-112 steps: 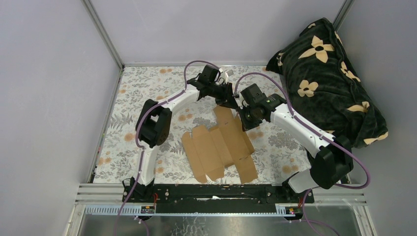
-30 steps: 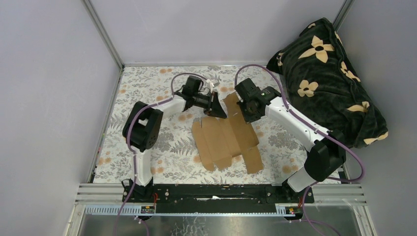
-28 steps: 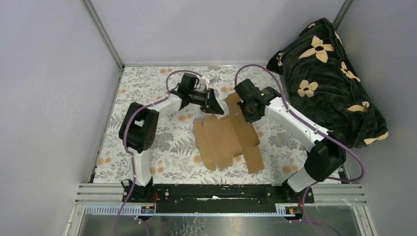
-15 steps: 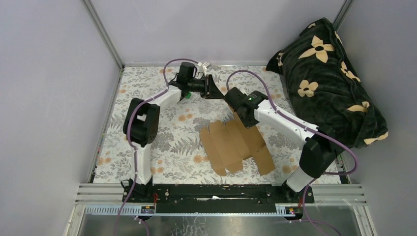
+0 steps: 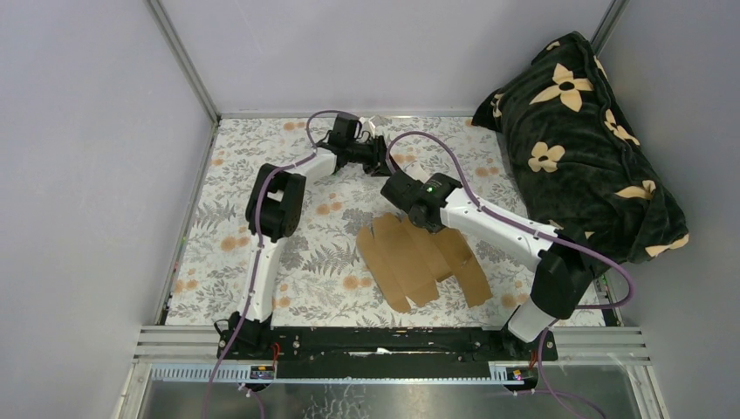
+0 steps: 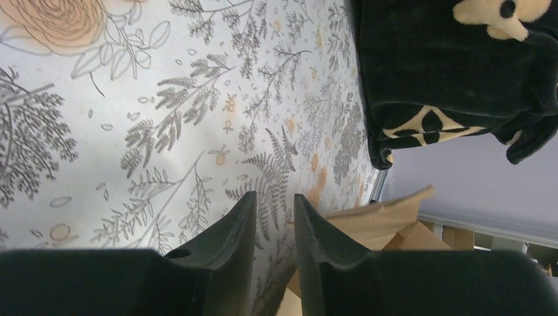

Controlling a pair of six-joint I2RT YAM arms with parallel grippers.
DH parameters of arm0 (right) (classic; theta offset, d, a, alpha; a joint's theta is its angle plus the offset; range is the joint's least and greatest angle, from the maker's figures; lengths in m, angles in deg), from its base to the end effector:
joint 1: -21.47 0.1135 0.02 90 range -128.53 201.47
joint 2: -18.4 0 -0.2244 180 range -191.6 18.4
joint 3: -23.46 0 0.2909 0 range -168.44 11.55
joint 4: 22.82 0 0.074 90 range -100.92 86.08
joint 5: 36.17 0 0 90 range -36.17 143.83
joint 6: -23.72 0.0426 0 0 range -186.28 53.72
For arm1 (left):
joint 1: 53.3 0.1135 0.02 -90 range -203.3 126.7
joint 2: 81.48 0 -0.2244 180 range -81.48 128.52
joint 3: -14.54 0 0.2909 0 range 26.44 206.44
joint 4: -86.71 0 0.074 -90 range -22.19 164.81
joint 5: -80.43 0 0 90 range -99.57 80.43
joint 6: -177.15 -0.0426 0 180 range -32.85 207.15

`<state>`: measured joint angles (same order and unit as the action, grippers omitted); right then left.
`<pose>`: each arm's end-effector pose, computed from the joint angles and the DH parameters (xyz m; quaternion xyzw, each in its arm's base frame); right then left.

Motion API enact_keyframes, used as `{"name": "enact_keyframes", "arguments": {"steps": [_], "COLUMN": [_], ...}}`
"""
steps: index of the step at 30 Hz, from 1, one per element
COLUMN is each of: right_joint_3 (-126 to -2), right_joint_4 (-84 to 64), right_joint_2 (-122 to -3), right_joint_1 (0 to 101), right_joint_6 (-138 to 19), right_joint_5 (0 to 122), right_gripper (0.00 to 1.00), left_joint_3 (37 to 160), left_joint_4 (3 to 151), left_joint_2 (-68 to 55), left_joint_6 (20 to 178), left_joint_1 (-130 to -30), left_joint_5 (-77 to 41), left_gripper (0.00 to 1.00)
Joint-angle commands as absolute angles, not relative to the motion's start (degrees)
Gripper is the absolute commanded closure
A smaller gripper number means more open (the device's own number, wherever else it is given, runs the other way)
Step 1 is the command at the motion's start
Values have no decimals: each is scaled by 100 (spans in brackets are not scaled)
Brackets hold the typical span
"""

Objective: Fold the paper box
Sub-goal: Fold the paper box at the center of the board.

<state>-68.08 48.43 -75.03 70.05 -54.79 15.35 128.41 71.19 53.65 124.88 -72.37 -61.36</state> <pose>0.2549 0.2489 0.2252 -0.2512 0.9008 -0.2129 0.2830 0.4905 -0.2050 0.1062 0.0626 0.8254 -0.5351 0.1687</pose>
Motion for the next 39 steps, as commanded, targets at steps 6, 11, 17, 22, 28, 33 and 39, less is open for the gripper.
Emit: {"name": "enact_keyframes", "arguments": {"steps": [6, 11, 17, 22, 28, 33, 39], "right_joint_3": [-6776, -6833, -6853, -6983, -7160, -7398, -7568], "right_joint_4": [4877, 4833, 4782, 4753, 4845, 5062, 5364], "right_joint_2": [-7614, -7715, -7761, -7915, -8197, -8439, -8628], "right_joint_1": [7250, 7296, 7306, 7306, 7305, 7306, 7430], "right_joint_6": [-5284, -5283, -5256, -5275, -5205, -5022, -4783], "right_joint_5": [1195, 1251, 1299, 1317, 1301, 1189, 775], "right_gripper": [100, 100, 100, 100, 100, 100, 100], "left_joint_3": [13559, 13561, 13506, 13269, 12564, 11961, 11237], "left_joint_4": [7164, 7272, 7296, 7294, 7670, 7899, 8341], "left_joint_2": [5889, 5969, 5980, 5897, 5421, 5040, 4585], "left_joint_6": [12560, 12540, 12485, 12374, 12314, 12234, 12288], "left_joint_1": [-7268, -7371, -7492, -7599, -7632, -7631, -7641], "left_joint_5": [-6357, -6494, -6818, -6914, -6959, -6942, -6906], "left_gripper": [66, 64, 66, 69, 71, 71, 72]}}
